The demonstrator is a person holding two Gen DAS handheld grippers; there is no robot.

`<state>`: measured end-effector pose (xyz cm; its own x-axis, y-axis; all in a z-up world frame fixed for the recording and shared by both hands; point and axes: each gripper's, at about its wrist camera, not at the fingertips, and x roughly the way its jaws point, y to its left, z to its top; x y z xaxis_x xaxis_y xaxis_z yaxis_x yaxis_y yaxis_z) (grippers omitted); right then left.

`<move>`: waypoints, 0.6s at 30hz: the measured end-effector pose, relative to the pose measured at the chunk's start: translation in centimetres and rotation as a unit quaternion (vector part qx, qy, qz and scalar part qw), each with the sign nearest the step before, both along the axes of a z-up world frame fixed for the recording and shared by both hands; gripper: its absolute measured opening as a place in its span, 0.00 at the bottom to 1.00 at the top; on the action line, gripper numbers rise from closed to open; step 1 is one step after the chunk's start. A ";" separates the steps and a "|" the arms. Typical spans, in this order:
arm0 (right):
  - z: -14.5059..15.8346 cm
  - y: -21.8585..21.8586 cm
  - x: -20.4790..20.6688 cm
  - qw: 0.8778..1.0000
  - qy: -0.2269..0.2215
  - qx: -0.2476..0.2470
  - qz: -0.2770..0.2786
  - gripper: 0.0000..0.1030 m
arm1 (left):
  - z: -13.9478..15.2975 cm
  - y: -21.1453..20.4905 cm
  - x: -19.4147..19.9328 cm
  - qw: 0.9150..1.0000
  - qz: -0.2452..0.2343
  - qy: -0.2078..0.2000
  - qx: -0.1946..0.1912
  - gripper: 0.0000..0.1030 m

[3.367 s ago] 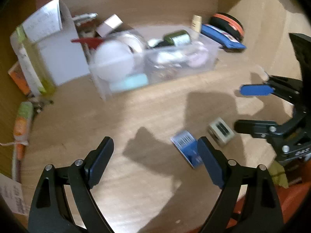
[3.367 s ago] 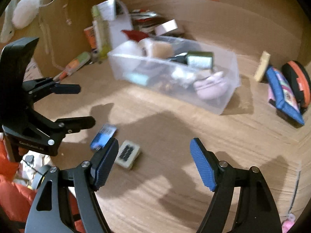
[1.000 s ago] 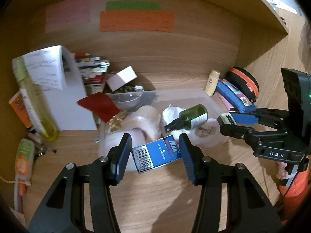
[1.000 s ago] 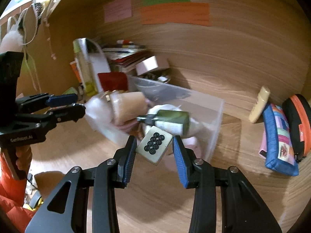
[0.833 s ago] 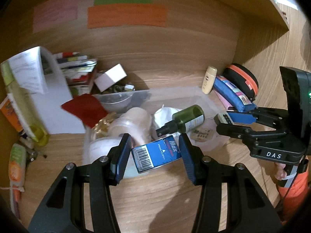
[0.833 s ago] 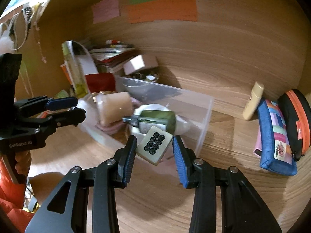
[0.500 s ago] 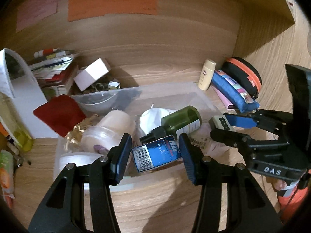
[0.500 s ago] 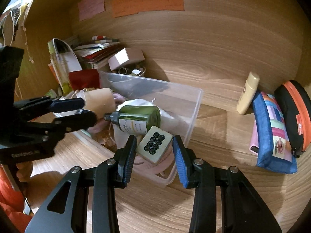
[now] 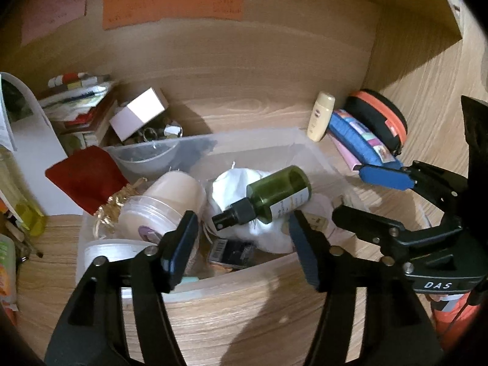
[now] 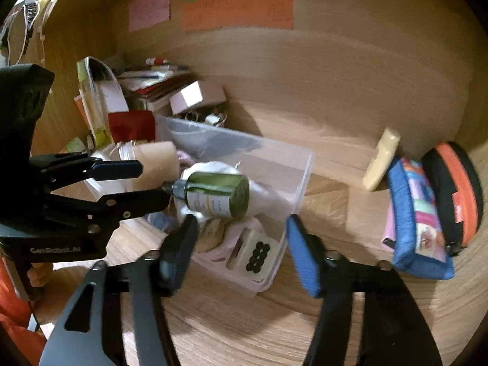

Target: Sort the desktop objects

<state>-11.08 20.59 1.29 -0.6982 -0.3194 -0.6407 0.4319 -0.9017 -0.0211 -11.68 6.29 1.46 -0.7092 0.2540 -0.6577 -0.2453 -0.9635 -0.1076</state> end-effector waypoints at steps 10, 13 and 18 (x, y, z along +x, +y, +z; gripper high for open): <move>1.0 0.1 1.8 1.000 0.009 0.003 -0.008 0.75 | 1.4 -1.6 2.3 0.999 0.032 0.036 -0.012 0.81; 1.0 0.2 2.4 1.000 -0.001 -0.004 -0.007 0.75 | 1.4 -2.0 3.0 0.998 0.047 0.044 -0.024 0.81; 1.0 0.4 3.9 1.000 -0.007 -0.015 -0.006 0.78 | 1.2 -2.9 3.9 0.997 0.066 0.039 -0.026 0.82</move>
<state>-7.16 20.95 2.30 -0.6932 -0.3306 -0.6405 0.4217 -0.9067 0.0115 -7.78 3.36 2.64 -0.7833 0.1229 -0.6093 -0.1222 -0.9916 -0.0429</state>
